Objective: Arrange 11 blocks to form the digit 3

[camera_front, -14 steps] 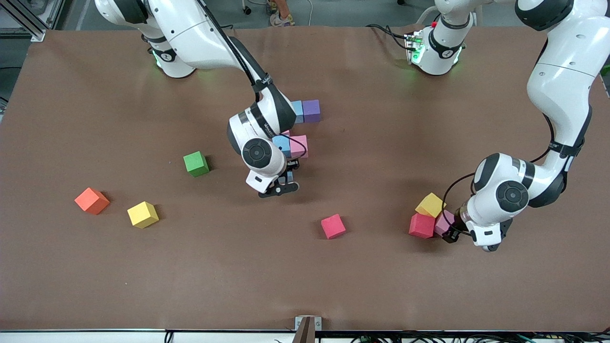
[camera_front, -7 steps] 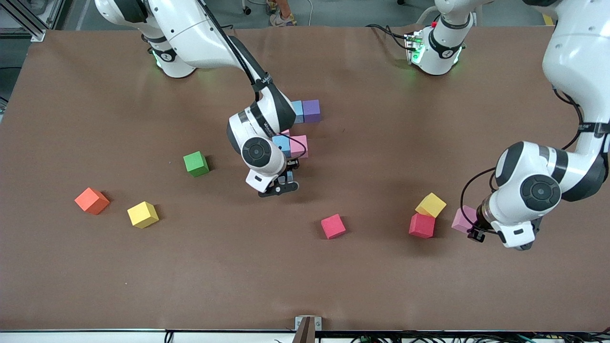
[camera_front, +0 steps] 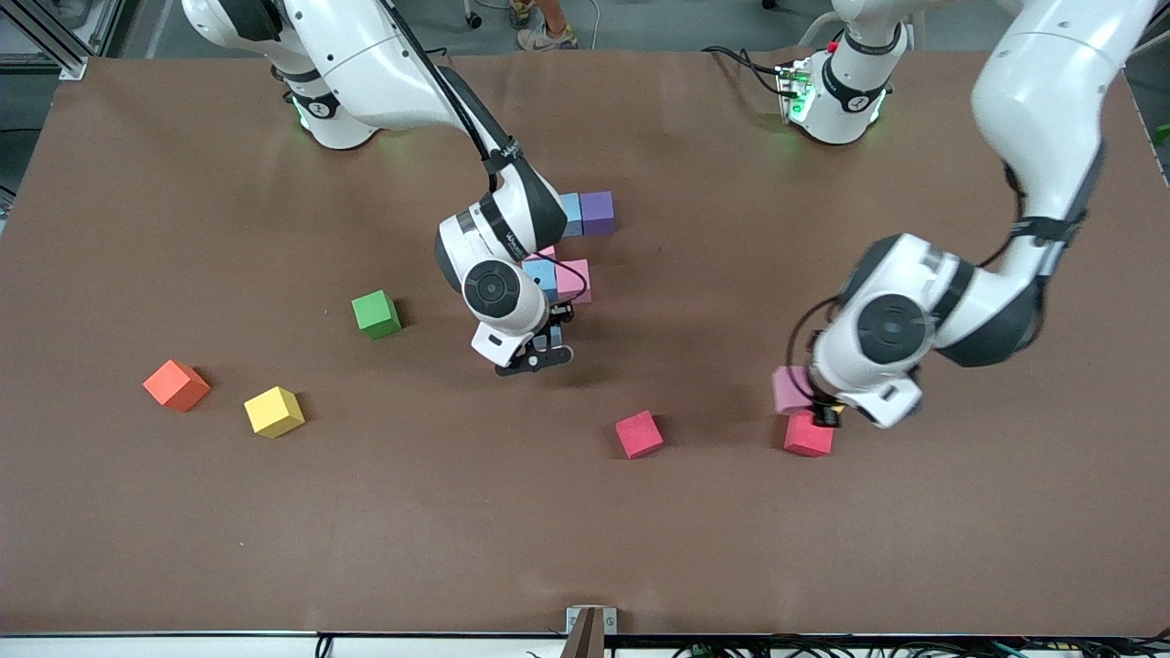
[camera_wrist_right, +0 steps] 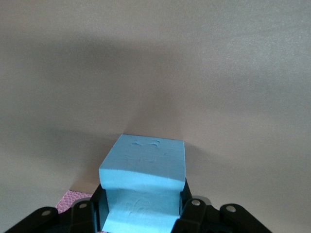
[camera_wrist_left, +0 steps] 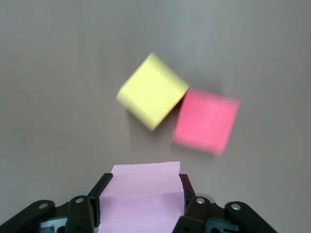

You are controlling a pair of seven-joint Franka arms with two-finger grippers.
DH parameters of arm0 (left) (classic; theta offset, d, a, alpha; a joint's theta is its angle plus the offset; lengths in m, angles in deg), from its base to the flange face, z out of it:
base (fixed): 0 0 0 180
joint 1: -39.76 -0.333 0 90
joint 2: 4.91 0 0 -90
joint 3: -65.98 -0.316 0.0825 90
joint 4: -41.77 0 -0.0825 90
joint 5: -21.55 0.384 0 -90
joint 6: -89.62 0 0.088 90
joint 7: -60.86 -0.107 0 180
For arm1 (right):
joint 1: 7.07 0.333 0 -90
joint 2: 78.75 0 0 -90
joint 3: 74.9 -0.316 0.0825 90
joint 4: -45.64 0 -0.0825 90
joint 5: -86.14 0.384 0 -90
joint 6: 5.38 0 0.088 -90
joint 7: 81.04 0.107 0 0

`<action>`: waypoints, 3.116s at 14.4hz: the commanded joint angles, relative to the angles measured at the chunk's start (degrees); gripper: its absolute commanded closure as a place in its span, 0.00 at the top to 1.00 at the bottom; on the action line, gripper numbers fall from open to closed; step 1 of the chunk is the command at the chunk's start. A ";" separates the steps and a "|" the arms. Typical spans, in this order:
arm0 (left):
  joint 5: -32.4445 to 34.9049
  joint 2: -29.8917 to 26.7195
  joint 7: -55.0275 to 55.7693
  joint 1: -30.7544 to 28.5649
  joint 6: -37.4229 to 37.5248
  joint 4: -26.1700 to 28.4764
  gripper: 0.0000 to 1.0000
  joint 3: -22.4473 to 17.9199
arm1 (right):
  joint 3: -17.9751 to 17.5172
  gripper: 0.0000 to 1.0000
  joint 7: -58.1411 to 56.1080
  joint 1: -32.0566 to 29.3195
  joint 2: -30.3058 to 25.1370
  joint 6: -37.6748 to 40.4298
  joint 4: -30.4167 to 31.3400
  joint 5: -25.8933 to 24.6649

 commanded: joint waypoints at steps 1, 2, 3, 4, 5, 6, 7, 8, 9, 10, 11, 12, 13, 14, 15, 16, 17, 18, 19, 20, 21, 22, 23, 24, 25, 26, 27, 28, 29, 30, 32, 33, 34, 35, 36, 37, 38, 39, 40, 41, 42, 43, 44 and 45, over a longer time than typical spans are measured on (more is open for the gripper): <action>-1.14 0.46 10.62 4.94 -0.44 2.96 0.15 -0.01 | -0.50 0.35 0.64 0.81 -0.75 -1.19 4.57 1.12; -1.23 0.11 14.31 6.17 -1.31 5.06 0.15 0.60 | -0.76 0.35 0.64 0.90 -0.75 -1.28 4.66 1.12; -1.23 0.02 17.39 6.36 -2.19 7.09 0.15 2.00 | -1.03 0.35 0.73 0.90 -0.75 -1.37 4.75 1.12; -1.15 -0.24 19.95 6.36 -2.98 8.93 0.15 3.49 | -1.12 0.35 0.64 0.90 -0.75 -2.24 5.53 1.12; -1.06 -0.59 22.32 6.36 -3.95 11.04 0.15 4.81 | -1.12 0.35 0.64 0.90 -0.84 -3.29 6.15 1.12; -0.97 -1.03 24.61 6.36 -5.43 12.71 0.15 5.95 | -1.29 0.35 0.64 0.90 -0.84 -3.83 6.76 1.12; -0.62 -1.12 26.72 6.45 -6.67 14.04 0.15 7.18 | -1.64 0.35 0.64 0.98 -0.84 -3.83 6.86 1.12; -0.18 -1.04 28.74 6.53 -7.72 14.83 0.15 8.07 | -1.64 0.35 0.64 0.98 -0.84 -3.83 6.94 1.12; -0.09 -1.04 30.59 7.32 -9.13 15.54 0.15 8.25 | -1.64 0.35 0.64 0.90 -0.84 -3.83 7.03 1.12; -0.09 -1.04 32.09 8.63 -10.10 15.80 0.15 8.25 | -1.90 0.35 0.64 0.90 -0.93 -3.74 7.12 1.12; 0.17 -0.95 34.19 9.78 -11.24 15.98 0.15 8.16 | -1.91 0.35 0.64 0.90 -0.84 -3.74 7.21 1.12; 1.57 -0.95 36.73 10.74 -12.73 16.59 0.15 8.16 | -1.91 0.35 0.64 0.90 -0.93 -3.74 7.21 1.12; 4.10 -0.95 40.41 11.80 -14.14 17.56 0.15 8.25 | -1.91 0.35 0.64 0.90 -0.93 -3.57 7.21 1.12; 6.39 -0.69 43.23 13.03 -14.76 18.17 0.15 8.25 | -1.91 0.35 0.64 0.90 -0.93 -3.48 7.21 1.12; 7.63 -0.42 45.26 14.26 -15.03 18.27 0.15 8.25 | -1.99 0.35 0.64 0.90 -0.93 -3.48 7.21 1.03; 7.91 -0.16 46.24 15.40 -15.12 18.35 0.15 8.16 | -2.00 0.35 0.64 0.90 -0.93 -3.39 7.30 1.03; 8.17 0.28 47.03 16.37 -15.20 18.44 0.15 8.16 | -2.00 0.35 0.64 0.90 -0.93 -3.39 7.30 1.03; 8.61 0.54 48.00 17.34 -15.55 18.44 0.15 8.08 | -2.00 0.35 0.64 0.90 -0.93 -3.65 7.91 1.03; 9.83 0.63 49.49 18.04 -15.82 19.05 0.15 7.99 | -2.00 0.36 0.64 0.90 -1.27 -3.83 8.26 1.03; 10.97 0.81 50.63 18.22 -16.08 19.67 0.15 7.90 | -2.00 0.36 0.64 0.90 -1.71 -3.74 8.44 1.03; 11.77 1.16 51.17 18.31 -16.26 19.94 0.15 7.99 | -2.00 0.36 0.64 0.90 -1.80 -3.57 8.70 1.03; 11.86 1.16 51.35 18.31 -16.43 20.46 0.15 7.90 | -2.17 0.36 0.64 0.90 -1.89 -3.57 8.88 1.03; 12.04 1.51 51.35 18.31 -16.70 20.64 0.15 7.81 | -2.26 0.36 0.64 0.90 -1.89 -3.74 8.88 1.03; 12.47 1.77 51.44 18.31 -16.70 20.64 0.15 7.72 | -2.52 0.36 0.64 0.90 -1.89 -3.83 8.88 1.03; 12.83 1.95 51.52 18.31 -16.96 20.64 0.15 7.72 | -2.70 0.36 0.64 0.90 -1.89 -3.83 8.88 1.03; 13.09 2.21 51.70 18.31 -17.05 20.55 0.15 7.72 | -2.70 0.36 0.64 0.90 -1.89 -3.83 8.97 1.12; 13.09 2.30 51.96 18.40 -17.05 20.29 0.15 7.72 | -2.70 0.36 0.64 0.90 -1.89 -3.92 8.97 1.12; 13.18 2.30 52.05 18.40 -17.14 20.29 0.15 7.72 | -2.70 0.37 0.64 0.90 -1.89 -3.92 8.97 1.12; 13.09 2.30 52.05 18.66 -17.14 20.12 0.15 7.64 | -2.70 0.37 0.64 0.90 -1.89 -3.92 9.05 1.12; 13.18 2.30 52.05 18.84 -17.23 20.03 0.15 6.94 | -2.70 0.37 0.64 0.90 -1.89 -4.01 9.49 1.12; 13.09 2.30 52.31 20.85 -17.93 19.76 0.15 4.75 | -2.79 0.37 0.64 0.90 -1.89 -4.88 9.76 1.12; 13.09 2.39 52.32 21.73 -17.93 19.07 0.15 3.78 | -2.79 0.37 0.64 0.90 -1.89 -4.89 9.76 1.12; 13.09 2.39 52.40 22.52 -18.02 18.71 0.15 2.98 | -2.79 0.37 0.64 0.90 -1.89 -4.89 9.76 1.12; 13.09 2.57 52.40 22.88 -18.02 18.53 0.15 2.63 | -2.79 0.37 0.64 0.90 -1.89 -4.80 9.76 1.12; 13.01 2.57 52.58 22.97 -18.02 18.27 0.15 2.63 | -2.79 0.38 0.64 0.90 -1.89 -4.80 9.76 1.12; 13.01 2.65 52.84 23.32 -18.02 18.01 0.15 2.63 | -2.79 0.38 0.64 0.90 -1.89 -4.80 9.76 1.12; 13.01 2.74 52.93 23.58 -17.93 17.31 0.15 2.63 | -2.79 0.38 0.64 0.90 -1.89 -4.80 9.76 1.12; 13.01 3.09 53.02 23.76 -18.02 17.04 0.15 2.54 | -2.79 0.38 0.73 0.90 -1.89 -4.80 9.76 1.12; 13.01 3.36 53.11 23.94 -18.02 16.69 0.15 2.54 | -2.79 0.38 0.73 0.90 -1.89 -4.80 9.76 1.12; 12.92 3.53 53.19 24.37 -18.02 16.60 0.15 2.45 | -2.79 0.38 0.73 0.90 -1.89 -4.80 9.76 1.12; 13.01 3.62 53.28 24.46 -18.02 16.34 0.15 1.93 | -2.79 0.38 0.64 0.98 -1.89 -4.80 9.76 1.12; 12.92 3.62 53.28 24.90 -18.02 16.16 0.15 1.49 | -2.79 0.38 0.73 0.90 -1.89 -4.71 9.84 1.12; 12.92 3.71 53.37 25.34 -18.02 16.07 0.15 1.05 | -2.79 0.38 0.73 0.90 -1.89 -4.71 9.85 1.12; 12.92 3.97 53.37 25.34 -18.02 15.81 0.15 0.87 | -2.79 0.38 0.73 0.98 -1.89 -4.71 9.85 1.12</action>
